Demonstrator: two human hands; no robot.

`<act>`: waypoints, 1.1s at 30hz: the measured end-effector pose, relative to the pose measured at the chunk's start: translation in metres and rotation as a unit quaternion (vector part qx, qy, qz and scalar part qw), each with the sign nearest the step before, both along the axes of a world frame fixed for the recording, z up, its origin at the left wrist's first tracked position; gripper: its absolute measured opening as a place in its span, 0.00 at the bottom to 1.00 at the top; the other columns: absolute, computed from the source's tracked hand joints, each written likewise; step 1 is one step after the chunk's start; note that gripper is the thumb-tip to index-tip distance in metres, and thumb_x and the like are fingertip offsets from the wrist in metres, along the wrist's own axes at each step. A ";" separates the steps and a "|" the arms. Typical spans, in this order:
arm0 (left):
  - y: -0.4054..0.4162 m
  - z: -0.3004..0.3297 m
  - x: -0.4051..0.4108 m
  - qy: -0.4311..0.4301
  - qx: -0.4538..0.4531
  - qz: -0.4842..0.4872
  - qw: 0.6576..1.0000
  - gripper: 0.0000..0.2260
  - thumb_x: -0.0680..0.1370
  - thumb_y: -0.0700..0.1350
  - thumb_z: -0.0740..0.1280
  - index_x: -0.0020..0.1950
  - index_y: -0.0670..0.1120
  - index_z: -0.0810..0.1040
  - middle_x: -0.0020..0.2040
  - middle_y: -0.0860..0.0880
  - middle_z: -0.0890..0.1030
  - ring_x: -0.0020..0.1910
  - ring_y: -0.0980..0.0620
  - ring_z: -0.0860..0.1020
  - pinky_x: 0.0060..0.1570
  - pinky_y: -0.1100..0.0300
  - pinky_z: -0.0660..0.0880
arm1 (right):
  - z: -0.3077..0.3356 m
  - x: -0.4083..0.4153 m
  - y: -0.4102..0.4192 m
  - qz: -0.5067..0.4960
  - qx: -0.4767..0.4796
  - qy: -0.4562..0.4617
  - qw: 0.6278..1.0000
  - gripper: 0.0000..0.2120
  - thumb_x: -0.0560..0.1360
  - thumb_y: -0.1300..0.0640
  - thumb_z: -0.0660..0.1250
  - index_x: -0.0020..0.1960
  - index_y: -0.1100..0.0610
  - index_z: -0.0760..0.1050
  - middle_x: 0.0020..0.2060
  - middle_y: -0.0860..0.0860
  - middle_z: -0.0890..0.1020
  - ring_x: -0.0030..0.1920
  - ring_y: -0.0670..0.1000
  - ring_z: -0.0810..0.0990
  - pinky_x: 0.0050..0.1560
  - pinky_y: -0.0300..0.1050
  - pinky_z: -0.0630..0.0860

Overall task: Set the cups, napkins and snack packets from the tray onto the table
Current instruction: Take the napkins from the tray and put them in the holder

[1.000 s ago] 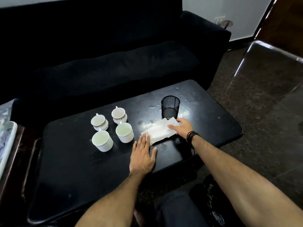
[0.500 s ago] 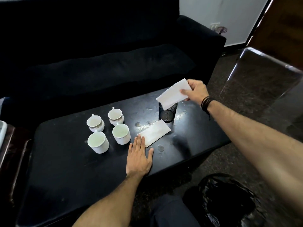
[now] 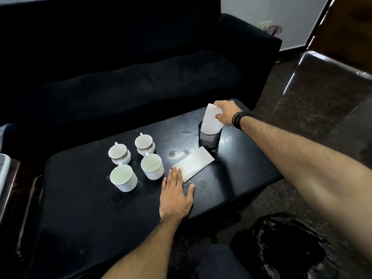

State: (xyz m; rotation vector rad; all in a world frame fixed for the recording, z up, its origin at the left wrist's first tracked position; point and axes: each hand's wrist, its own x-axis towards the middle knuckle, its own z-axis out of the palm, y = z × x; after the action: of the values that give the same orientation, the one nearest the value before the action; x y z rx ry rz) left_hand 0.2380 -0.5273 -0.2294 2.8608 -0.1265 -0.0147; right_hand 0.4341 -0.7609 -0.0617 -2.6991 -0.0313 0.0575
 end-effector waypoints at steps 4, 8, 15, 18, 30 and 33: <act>0.000 0.001 -0.001 -0.004 -0.001 0.000 1.000 0.36 0.79 0.65 0.41 0.82 0.47 0.44 0.82 0.50 0.43 0.81 0.54 0.42 0.78 0.56 0.39 | -0.025 -0.001 0.014 0.016 -0.105 0.008 0.994 0.22 0.76 0.57 0.64 0.68 0.58 0.67 0.65 0.59 0.72 0.67 0.61 0.69 0.63 0.57 0.71; 0.000 0.001 -0.001 -0.002 -0.002 0.001 1.000 0.35 0.79 0.65 0.41 0.82 0.47 0.44 0.82 0.50 0.43 0.80 0.54 0.41 0.78 0.55 0.39 | -0.034 -0.004 0.019 -0.004 -0.130 0.004 0.992 0.27 0.75 0.54 0.66 0.70 0.59 0.63 0.66 0.59 0.72 0.67 0.62 0.68 0.65 0.58 0.68; 0.000 0.001 0.000 0.000 -0.007 0.005 1.000 0.36 0.79 0.65 0.43 0.82 0.46 0.45 0.82 0.49 0.45 0.81 0.53 0.43 0.78 0.56 0.40 | -0.024 -0.037 0.022 -0.040 -0.041 -0.270 0.961 0.29 0.68 0.54 0.68 0.68 0.56 0.67 0.63 0.55 0.73 0.63 0.57 0.71 0.62 0.53 0.68; -0.001 0.002 0.000 0.003 -0.002 0.006 1.000 0.36 0.79 0.65 0.44 0.82 0.45 0.45 0.82 0.48 0.46 0.81 0.52 0.44 0.78 0.55 0.41 | -0.035 -0.067 0.033 0.008 -0.050 -0.324 0.945 0.17 0.70 0.53 0.66 0.57 0.55 0.74 0.50 0.53 0.77 0.50 0.56 0.75 0.51 0.50 0.70; 0.000 0.001 0.000 0.007 -0.002 -0.003 1.000 0.37 0.78 0.66 0.43 0.82 0.46 0.47 0.82 0.49 0.47 0.81 0.52 0.44 0.79 0.53 0.42 | -0.107 -0.115 0.064 -0.182 0.029 0.077 0.980 0.37 0.65 0.31 0.69 0.60 0.59 0.76 0.58 0.58 0.79 0.62 0.60 0.75 0.59 0.51 0.74; 0.000 0.001 0.000 0.008 0.000 -0.003 1.000 0.37 0.78 0.66 0.43 0.82 0.47 0.46 0.82 0.49 0.47 0.81 0.52 0.44 0.78 0.53 0.42 | -0.108 -0.105 0.067 -0.199 0.101 0.110 0.969 0.26 0.64 0.39 0.74 0.53 0.57 0.78 0.54 0.55 0.81 0.59 0.58 0.77 0.53 0.45 0.73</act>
State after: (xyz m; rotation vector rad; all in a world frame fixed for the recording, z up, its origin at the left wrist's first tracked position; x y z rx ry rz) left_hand 0.2384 -0.5276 -0.2281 2.8601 -0.1322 -0.0379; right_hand 0.3289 -0.6942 -0.1693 -2.4305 0.5401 0.2170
